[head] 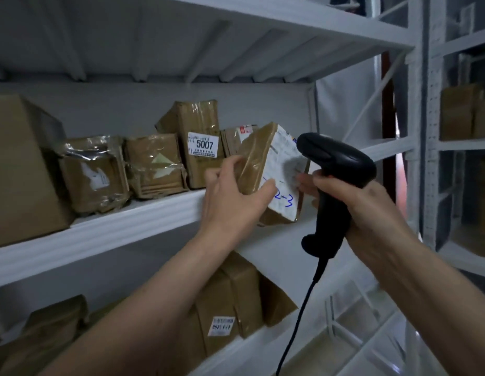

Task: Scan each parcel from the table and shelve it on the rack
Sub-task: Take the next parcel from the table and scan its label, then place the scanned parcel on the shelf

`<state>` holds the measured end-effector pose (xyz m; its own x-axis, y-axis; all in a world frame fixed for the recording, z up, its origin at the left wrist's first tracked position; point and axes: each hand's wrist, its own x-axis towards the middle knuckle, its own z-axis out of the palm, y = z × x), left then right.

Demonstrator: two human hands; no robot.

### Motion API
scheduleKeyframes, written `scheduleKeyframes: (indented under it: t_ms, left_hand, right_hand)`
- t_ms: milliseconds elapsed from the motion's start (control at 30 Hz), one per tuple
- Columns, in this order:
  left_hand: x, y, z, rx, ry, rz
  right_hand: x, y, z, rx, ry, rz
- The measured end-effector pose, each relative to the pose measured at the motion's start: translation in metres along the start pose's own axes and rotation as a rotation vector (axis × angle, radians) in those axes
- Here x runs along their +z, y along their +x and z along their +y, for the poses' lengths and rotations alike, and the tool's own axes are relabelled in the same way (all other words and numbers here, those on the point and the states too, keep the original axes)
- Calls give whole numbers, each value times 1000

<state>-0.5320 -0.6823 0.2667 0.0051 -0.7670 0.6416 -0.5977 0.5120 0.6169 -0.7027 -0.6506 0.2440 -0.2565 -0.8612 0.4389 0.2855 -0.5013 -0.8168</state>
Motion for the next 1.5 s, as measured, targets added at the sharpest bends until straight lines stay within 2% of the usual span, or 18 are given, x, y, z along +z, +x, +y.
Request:
scheduleKeyframes:
  t_ms: [167,333,500,733,867,1067,1333,1400,1500]
  left_hand:
    - [39,51,39,67,158,61]
    - [80,98,66,72,339,-59]
    - [100,130,73,208,673,-131]
    - [114,157,60,263,1113,-127]
    - [121,167,56,199,1176,-191]
    - [115,186,47,64,1357,-229]
    - [111,189,41,80,1333,-207]
    - [108,181,42,119,1228,-175]
    - [101,155,46,199,926,-62]
  right_hand:
    - [-23,59,-14,42,65,-81]
    - [-49,130,-23,157,224,-119]
    - [-60,187,-13,392,322,-207]
    - [-47,219,12,498,315,-291]
    - [-47,228,22,457,243,-277]
    - [-56,226,37,508,259,-274]
    - [-54,206,46,538,347,-312]
    - [-54,201,48,518,376,-323]
    - [-54,189,50,482,376,-344]
